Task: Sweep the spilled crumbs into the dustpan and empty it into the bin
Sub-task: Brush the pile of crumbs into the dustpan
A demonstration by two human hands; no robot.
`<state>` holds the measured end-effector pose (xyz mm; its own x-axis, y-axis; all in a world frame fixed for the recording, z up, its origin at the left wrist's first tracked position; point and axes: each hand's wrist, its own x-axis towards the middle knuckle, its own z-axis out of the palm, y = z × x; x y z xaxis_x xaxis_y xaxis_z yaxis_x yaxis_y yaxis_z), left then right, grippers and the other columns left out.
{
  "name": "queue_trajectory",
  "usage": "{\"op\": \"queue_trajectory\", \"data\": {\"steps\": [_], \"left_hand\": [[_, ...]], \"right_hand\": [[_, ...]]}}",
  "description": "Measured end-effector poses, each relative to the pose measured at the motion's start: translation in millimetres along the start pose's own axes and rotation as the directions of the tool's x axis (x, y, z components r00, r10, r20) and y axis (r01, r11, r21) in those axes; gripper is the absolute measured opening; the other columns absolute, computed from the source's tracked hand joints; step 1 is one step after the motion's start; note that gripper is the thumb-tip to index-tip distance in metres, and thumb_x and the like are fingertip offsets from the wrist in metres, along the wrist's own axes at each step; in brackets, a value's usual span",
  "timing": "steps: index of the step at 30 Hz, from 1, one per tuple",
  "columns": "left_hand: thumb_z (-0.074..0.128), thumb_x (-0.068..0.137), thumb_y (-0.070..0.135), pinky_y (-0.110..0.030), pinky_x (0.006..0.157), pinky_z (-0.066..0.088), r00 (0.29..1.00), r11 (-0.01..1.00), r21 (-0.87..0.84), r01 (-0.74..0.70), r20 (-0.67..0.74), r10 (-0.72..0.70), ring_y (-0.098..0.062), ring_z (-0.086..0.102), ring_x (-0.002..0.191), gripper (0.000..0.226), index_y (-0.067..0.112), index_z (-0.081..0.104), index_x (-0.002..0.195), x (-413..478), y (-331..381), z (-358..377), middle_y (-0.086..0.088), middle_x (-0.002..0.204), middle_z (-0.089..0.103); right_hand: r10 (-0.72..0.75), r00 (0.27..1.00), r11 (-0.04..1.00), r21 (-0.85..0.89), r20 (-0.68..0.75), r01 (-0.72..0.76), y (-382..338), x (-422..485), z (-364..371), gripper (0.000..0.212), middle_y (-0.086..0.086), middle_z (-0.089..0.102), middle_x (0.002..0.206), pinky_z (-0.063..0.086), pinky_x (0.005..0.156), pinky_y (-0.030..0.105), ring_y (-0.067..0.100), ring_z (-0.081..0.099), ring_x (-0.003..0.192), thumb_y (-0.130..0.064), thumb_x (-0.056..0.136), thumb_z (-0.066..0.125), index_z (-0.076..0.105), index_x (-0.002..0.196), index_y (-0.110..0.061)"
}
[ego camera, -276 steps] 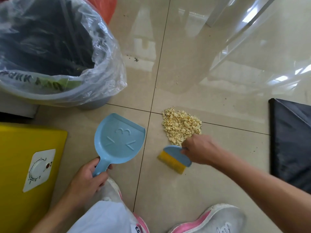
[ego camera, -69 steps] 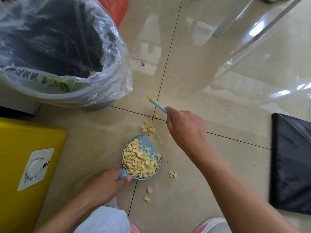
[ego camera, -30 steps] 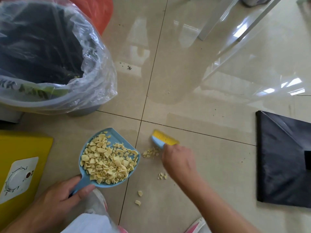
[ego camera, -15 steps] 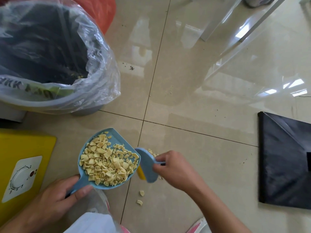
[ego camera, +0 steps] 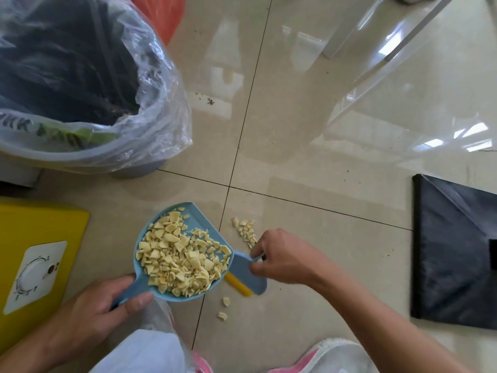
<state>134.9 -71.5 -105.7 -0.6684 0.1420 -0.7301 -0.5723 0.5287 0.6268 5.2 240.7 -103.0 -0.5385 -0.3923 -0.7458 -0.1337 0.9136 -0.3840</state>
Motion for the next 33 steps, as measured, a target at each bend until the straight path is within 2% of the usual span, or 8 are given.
{"op": "queue_trajectory", "data": {"steps": [3, 6, 11, 14, 18, 21, 27, 33], "left_hand": [[0.047, 0.062, 0.098, -0.05, 0.07, 0.056, 0.999, 0.999, 0.017, -0.027, 0.021, 0.027, -0.027, 0.069, 0.075, 0.092, 0.018, 0.075, 0.099, 2.5, -2.9, 0.4, -0.01, 0.083, 0.075], [0.048, 0.066, 0.095, -0.05, 0.065, 0.055, 0.999, 0.998, 0.033, -0.049, 0.022, 0.049, -0.026, 0.068, 0.07, 0.085, 0.02, 0.074, 0.097, 2.8, -8.2, -0.1, -0.011, 0.079, 0.073], [0.046, 0.066, 0.095, -0.043, 0.061, 0.051, 0.997, 0.997, 0.052, -0.062, 0.04, 0.06, -0.025, 0.065, 0.067, 0.086, 0.019, 0.073, 0.095, 4.7, -10.6, 0.7, -0.01, 0.076, 0.071], [0.043, 0.062, 0.098, -0.03, 0.055, 0.046, 0.997, 0.996, 0.053, -0.072, 0.045, 0.069, -0.009, 0.06, 0.059, 0.08, 0.031, 0.069, 0.096, 6.7, -4.8, 3.9, 0.001, 0.071, 0.07], [0.042, 0.059, 0.1, -0.024, 0.054, 0.041, 0.996, 0.997, 0.048, -0.066, 0.063, 0.063, -0.001, 0.055, 0.058, 0.08, 0.034, 0.067, 0.095, 9.6, -2.6, 8.9, 0.003, 0.068, 0.067], [0.042, 0.057, 0.101, -0.02, 0.055, 0.042, 0.996, 0.998, 0.032, -0.055, 0.072, 0.052, -0.001, 0.059, 0.059, 0.077, 0.04, 0.067, 0.096, 10.0, -3.5, 10.5, 0.011, 0.067, 0.068], [0.044, 0.065, 0.097, -0.04, 0.059, 0.052, 0.994, 0.996, 0.048, -0.077, 0.075, 0.074, -0.005, 0.06, 0.058, 0.077, 0.032, 0.07, 0.097, 11.1, -14.3, 7.7, 0.002, 0.072, 0.071], [0.041, 0.058, 0.101, -0.022, 0.056, 0.043, 0.992, 0.995, -0.006, -0.095, 0.083, 0.095, -0.001, 0.058, 0.059, 0.073, 0.044, 0.07, 0.095, 12.0, -1.1, 8.5, 0.014, 0.066, 0.069]], "right_hand": [[-0.042, 0.973, 0.991, -0.112, 0.227, 0.069, -8.6, -11.5, 46.2, 0.032, 0.004, 0.076, 0.091, 0.055, 0.065, 0.027, 0.024, 0.069, 0.081, -0.025, 0.08, 0.065, 0.079, 0.107, -0.016], [0.02, 0.959, 0.963, -0.264, 0.284, 0.058, -7.9, -12.2, 84.5, 0.03, 0.013, 0.075, 0.093, 0.058, 0.068, 0.036, 0.035, 0.07, 0.083, -0.022, 0.08, 0.062, 0.077, 0.103, -0.011], [0.058, 0.986, 0.9, -0.436, 0.158, 0.017, 1.9, 7.6, 63.7, 0.028, 0.012, 0.073, 0.096, 0.05, 0.061, 0.031, 0.034, 0.071, 0.085, -0.022, 0.085, 0.06, 0.073, 0.106, -0.01], [0.045, 0.999, 0.871, -0.49, 0.017, -0.031, 12.2, 27.9, 14.9, 0.025, 0.01, 0.071, 0.09, 0.043, 0.057, 0.027, 0.033, 0.067, 0.076, -0.021, 0.084, 0.058, 0.073, 0.102, -0.012], [0.001, 0.994, 0.857, -0.513, -0.106, -0.056, 20.3, 48.5, -37.2, 0.021, -0.001, 0.046, 0.063, 0.03, 0.046, 0.022, 0.029, 0.053, 0.063, -0.021, 0.078, 0.058, 0.073, 0.092, -0.014], [-0.032, 0.989, 0.861, -0.507, -0.146, -0.047, 24.1, 57.7, -61.5, 0.025, -0.001, 0.055, 0.067, 0.028, 0.045, 0.022, 0.028, 0.06, 0.068, -0.023, 0.077, 0.059, 0.077, 0.094, -0.019], [-0.006, 0.994, 0.921, -0.387, -0.109, -0.037, 16.3, 43.0, -81.7, 0.029, -0.001, 0.072, 0.083, 0.047, 0.053, 0.027, 0.023, 0.066, 0.077, -0.026, 0.075, 0.065, 0.079, 0.1, -0.024], [-0.046, 0.996, 0.956, -0.286, 0.072, 0.064, -12.3, 38.1, -6.0, 0.028, -0.002, 0.079, 0.09, 0.061, 0.067, 0.033, 0.019, 0.07, 0.079, -0.029, 0.078, 0.07, 0.081, 0.102, -0.021]]}}
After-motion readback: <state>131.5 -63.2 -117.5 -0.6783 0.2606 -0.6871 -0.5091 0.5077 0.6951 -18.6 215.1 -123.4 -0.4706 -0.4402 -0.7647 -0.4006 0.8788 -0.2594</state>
